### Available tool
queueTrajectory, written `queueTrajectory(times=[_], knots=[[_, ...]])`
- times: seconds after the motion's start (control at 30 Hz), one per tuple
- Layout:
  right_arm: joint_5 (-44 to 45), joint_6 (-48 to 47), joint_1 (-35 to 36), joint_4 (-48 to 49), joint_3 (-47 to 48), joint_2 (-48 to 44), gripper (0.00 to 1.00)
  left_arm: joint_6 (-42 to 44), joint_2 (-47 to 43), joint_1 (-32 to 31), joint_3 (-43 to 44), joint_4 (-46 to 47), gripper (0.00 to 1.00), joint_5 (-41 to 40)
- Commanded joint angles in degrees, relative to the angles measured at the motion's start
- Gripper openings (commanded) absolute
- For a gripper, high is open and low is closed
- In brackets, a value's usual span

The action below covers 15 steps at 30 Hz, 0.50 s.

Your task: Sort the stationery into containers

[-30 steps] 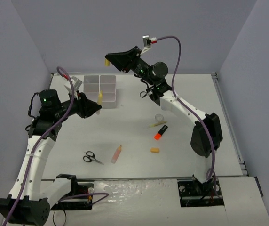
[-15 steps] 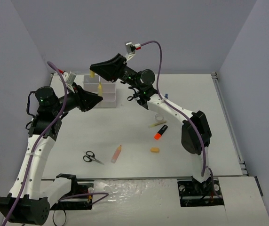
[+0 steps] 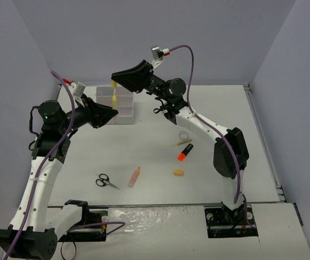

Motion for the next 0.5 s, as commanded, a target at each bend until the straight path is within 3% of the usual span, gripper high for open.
queueTrajectory(times=[0.0, 0.47], knots=[[-1.66, -0.16, -0.48, 7.6, -0.07, -5.74, 0.0, -0.32, -0.68, 0.31, 4.1, 4.23, 0.0, 0.55], [-3.69, 0.29, 1.03, 8.71, -0.32, -5.11, 0.0, -0.15, -0.68, 0.4, 4.79, 4.05, 0.0, -0.31]])
